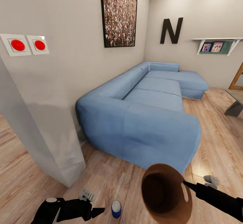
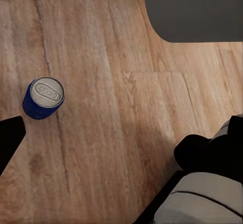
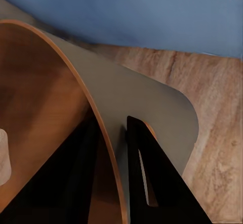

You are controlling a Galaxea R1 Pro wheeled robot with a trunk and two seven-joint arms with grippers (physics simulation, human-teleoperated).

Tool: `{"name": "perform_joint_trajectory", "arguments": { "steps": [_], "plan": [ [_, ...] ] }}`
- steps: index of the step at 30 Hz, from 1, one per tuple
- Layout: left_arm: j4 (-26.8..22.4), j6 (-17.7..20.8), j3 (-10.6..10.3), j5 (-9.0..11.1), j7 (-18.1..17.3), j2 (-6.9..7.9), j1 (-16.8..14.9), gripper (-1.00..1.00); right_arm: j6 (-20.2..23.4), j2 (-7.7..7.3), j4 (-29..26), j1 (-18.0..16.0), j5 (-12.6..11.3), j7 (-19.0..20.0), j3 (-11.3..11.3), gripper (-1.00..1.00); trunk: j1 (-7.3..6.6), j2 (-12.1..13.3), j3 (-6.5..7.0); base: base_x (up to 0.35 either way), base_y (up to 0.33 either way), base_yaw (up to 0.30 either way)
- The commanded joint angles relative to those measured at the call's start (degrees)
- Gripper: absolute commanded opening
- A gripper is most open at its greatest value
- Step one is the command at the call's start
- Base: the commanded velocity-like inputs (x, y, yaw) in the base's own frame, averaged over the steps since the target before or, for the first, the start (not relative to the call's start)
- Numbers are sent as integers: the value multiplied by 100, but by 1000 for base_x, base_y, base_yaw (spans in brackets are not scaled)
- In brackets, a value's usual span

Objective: Put the three can of soda from the living room inside the tash can in the kitchen.

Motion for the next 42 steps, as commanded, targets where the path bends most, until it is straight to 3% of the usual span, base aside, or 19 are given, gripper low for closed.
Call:
{"name": "perform_joint_trajectory", "arguments": {
  "steps": [1, 7, 16, 19, 25, 42],
  "plan": [
    [0, 0, 1, -12, 1, 0, 0, 100, 98, -4, -6, -3, -190, 10, 2, -100, 0, 0, 1, 0, 0, 0],
    [8, -7, 1, -32, 4, 1, 0, 100, 138, -4, -2, 34, -144, 18, 18, -100, 0, 0, 1, 0, 0, 0],
    [18, -12, 1, -33, 12, 1, 0, 100, 81, -2, -2, 415, -59, 40, 11, -100, 0, 0, 1, 0, 0, 0],
    [18, -17, 1, -33, 12, 1, 0, 100, 76, -9, -3, 512, -53, 371, 0, -100, 0, 0, 1, 0, 0, 0],
    [16, -25, 1, -33, 18, 1, 0, 100, 68, -11, -3, 549, -49, 598, -16, -100, 0, 0, 1, 0, 0, 0],
    [7, -44, 1, -38, 26, 1, 0, 100, -92, -5, -5, 577, -41, 600, -47, -100, 0, 0, 1, 0, 0, 0]
  ]
}}
